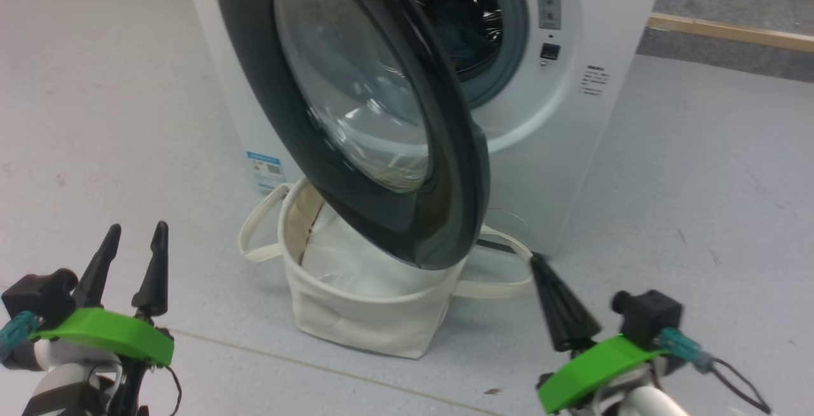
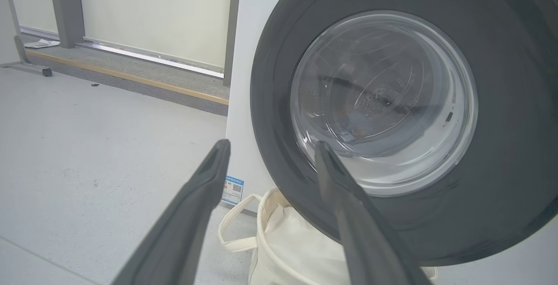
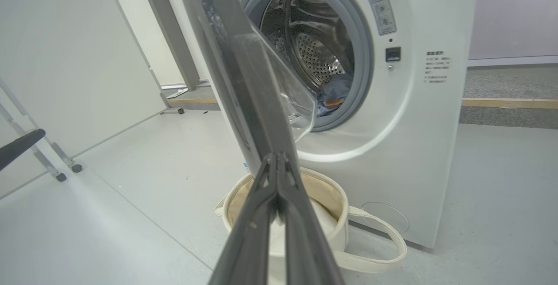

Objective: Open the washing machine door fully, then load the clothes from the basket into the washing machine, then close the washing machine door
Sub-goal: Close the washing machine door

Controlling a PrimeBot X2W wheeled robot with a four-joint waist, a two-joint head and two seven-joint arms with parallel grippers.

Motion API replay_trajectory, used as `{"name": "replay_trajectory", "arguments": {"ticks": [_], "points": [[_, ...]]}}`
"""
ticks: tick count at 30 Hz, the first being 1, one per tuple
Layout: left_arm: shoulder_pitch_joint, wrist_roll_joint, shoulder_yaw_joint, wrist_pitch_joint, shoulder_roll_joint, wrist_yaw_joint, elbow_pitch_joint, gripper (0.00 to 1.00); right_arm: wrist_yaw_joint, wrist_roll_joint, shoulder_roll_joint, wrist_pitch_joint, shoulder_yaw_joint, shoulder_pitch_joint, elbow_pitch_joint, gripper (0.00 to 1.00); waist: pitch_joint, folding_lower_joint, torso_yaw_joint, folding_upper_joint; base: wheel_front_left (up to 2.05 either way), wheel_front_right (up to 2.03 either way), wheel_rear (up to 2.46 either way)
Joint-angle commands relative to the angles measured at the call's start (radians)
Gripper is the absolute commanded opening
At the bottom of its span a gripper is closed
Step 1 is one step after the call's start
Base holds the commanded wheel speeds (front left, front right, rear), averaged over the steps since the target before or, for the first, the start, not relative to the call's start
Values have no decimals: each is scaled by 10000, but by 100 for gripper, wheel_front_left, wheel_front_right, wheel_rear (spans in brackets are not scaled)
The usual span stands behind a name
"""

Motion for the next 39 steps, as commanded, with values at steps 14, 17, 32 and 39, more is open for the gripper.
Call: {"name": "replay_trajectory", "arguments": {"ticks": [14, 17, 32, 39], "points": [[-1002, -215, 81, -118, 597, -59, -142, 100, 2, 202, 769, -124, 696, -1915, 1048, 0, 388, 0, 1607, 0, 0, 0, 0], [-1090, -264, 18, -118, 647, -59, -145, 100, 2, 0, 863, -124, 323, -2157, 1293, 0, 563, 0, 1835, 0, 0, 0, 0], [-1370, -431, -122, -118, 765, -59, -315, 100, 2, -604, 469, -124, -1408, -2887, 1778, 0, 1349, 0, 2254, 0, 0, 0, 0], [-1431, -537, -143, -118, 901, -59, -486, 100, 2, -846, 159, -124, -2202, -3211, 1652, 0, 1797, 0, 2244, 0, 0, 0, 0]]}}
